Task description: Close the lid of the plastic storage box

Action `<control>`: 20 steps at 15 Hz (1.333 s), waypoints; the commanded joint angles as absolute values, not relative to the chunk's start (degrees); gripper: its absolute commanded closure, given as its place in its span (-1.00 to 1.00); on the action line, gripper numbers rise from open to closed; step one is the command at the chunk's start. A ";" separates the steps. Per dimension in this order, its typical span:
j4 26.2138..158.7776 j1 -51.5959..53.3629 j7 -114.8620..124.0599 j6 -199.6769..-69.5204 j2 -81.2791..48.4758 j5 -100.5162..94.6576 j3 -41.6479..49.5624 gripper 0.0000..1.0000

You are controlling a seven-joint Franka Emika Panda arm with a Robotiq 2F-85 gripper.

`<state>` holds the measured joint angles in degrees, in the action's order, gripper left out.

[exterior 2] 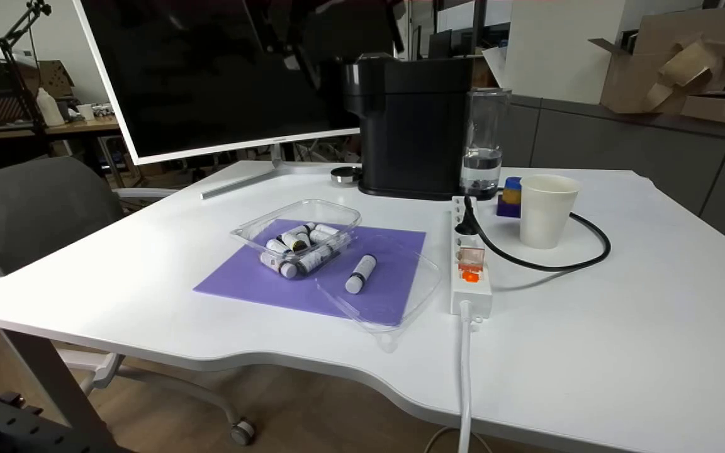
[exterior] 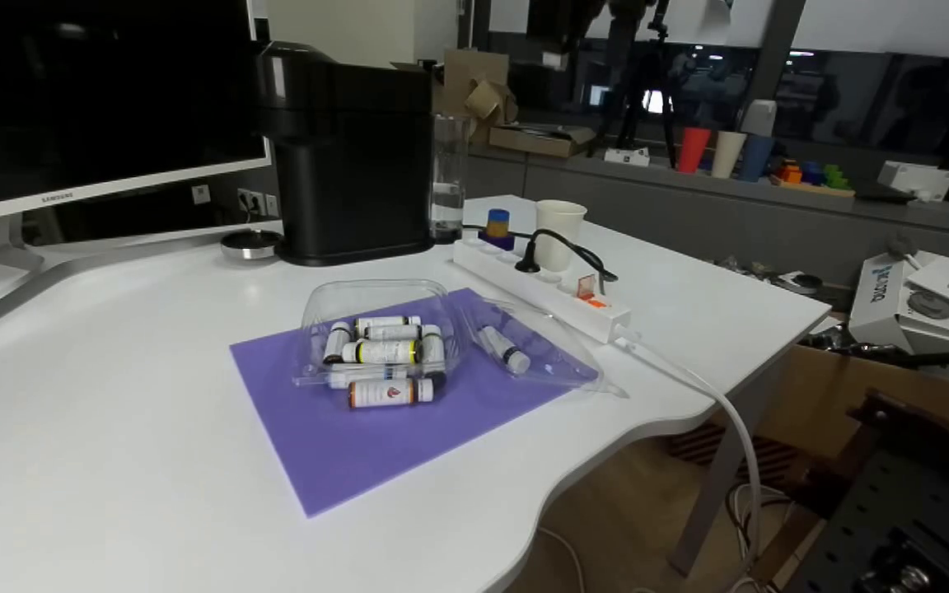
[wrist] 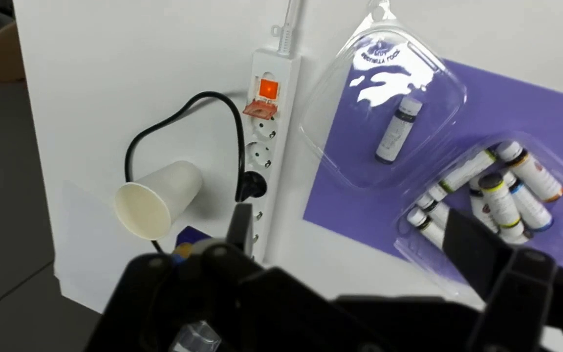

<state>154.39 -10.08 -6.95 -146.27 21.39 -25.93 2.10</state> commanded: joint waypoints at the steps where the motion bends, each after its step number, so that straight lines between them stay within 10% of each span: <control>1: 160.49 -10.93 -8.11 -154.48 19.35 -33.52 1.06 -1.00; 20: 159.91 -16.67 4.94 -170.82 3.18 -74.54 0.98 -1.00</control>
<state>159.91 -16.04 -1.79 -169.08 3.43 -67.48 1.22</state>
